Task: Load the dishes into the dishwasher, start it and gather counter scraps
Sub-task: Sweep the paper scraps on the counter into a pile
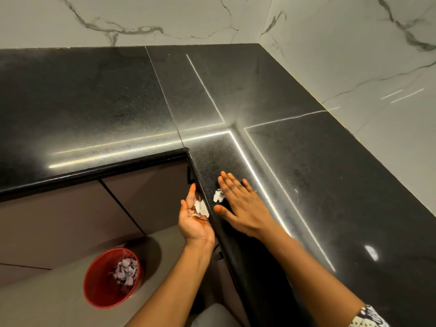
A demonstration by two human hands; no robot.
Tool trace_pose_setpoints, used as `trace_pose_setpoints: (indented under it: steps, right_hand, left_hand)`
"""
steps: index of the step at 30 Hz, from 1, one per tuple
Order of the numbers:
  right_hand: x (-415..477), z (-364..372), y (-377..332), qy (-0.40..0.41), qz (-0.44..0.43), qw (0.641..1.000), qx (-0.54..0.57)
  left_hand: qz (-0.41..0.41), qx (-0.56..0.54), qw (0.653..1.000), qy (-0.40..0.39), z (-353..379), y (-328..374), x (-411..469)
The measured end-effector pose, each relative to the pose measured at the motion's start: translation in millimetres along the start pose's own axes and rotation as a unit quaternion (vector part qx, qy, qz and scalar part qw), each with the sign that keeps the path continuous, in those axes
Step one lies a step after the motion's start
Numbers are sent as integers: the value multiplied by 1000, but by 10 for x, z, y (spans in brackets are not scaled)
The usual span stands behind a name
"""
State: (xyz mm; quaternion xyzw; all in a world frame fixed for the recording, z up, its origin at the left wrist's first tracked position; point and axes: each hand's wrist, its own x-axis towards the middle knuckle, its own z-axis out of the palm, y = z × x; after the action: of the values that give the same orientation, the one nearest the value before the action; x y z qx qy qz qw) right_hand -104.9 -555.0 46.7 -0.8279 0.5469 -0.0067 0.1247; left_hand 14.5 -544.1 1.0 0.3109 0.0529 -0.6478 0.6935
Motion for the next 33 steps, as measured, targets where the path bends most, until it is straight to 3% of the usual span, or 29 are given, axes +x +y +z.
trace_pose_setpoints:
  steps: [4,7,10,12,16,29,33]
  right_hand:
    - [39,84,-353,0,-31,999,13]
    - [48,56,-460,-11,-51,991,119]
    - [-89,-6,-327,53,9,979,198]
    - [-258,-13,-56,81,97,980,152]
    - [-577,-21,395,27,208,978,2]
    - [-352,176,-458,23,-29,999,-1]
    - [-156,86,-340,40,39,995,80]
  left_hand:
    - [-32,-33,999,-18,-19,6,25]
    - [-48,-74,996,-26,-33,19,33]
    - [-32,-66,997,-10,-55,-4,21]
    - [-24,-49,999,4,-71,-41,-12]
    - [-34,-34,999,13,-108,-42,-79]
    - [-67,-30,997,-15,-106,18,-159]
    - [-13,-34,999,-1,-13,19,37]
